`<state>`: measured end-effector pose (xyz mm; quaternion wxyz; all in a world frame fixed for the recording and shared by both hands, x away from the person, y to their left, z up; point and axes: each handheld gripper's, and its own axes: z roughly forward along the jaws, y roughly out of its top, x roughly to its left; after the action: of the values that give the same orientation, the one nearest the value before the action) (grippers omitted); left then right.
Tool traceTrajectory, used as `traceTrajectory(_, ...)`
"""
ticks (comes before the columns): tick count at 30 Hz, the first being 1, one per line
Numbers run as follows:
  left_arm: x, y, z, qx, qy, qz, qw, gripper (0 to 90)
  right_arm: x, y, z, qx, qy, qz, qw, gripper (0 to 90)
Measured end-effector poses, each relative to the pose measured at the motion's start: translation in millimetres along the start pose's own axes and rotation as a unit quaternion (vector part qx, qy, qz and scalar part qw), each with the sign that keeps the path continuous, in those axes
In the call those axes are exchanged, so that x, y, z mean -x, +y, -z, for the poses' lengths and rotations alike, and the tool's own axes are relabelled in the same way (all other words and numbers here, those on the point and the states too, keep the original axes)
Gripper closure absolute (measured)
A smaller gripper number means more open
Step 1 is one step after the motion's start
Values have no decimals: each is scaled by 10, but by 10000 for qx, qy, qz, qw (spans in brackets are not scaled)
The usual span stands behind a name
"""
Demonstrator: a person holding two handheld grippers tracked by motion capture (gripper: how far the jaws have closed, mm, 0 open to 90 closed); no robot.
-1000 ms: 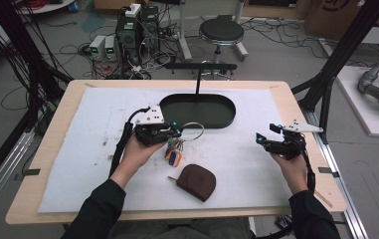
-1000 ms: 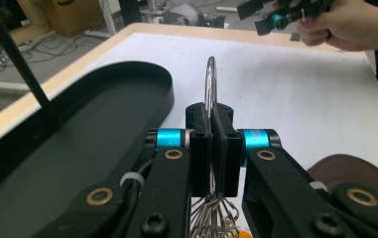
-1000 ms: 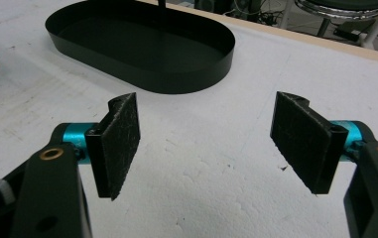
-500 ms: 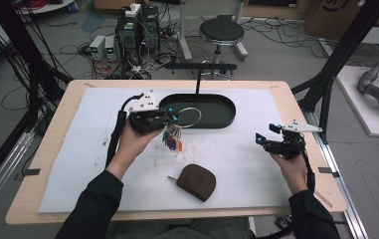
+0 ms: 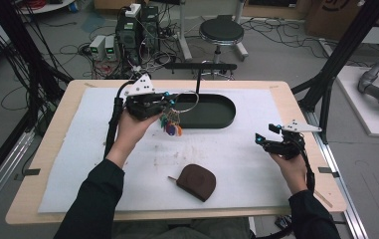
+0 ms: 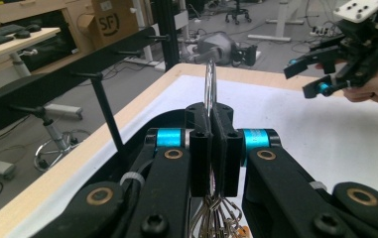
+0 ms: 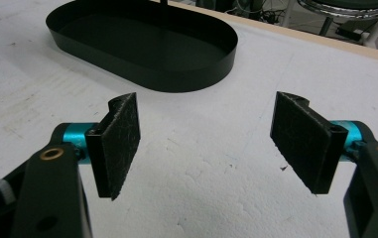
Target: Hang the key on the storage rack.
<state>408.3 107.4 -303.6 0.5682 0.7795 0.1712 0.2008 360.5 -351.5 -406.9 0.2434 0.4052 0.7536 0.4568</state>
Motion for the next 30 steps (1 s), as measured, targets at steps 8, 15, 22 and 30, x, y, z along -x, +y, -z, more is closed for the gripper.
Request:
traceTrajectory(8,-139,114,-61,2,203,-19,9998,865,1,-1,-2,-4,5,-3,10000,280)
traceTrajectory(15,-246,121,-101,-45,369,16,9993,865,2,-1,-2,0,9,-4,10000,280)
traceTrajectory(22,-376,97,-170,-151,558,61,9983,865,6,-2,-6,5,27,7,10000,279)
traceTrajectory(30,-562,-2,-217,-85,829,336,9960,865,5,-3,-7,-8,39,-2,10000,280)
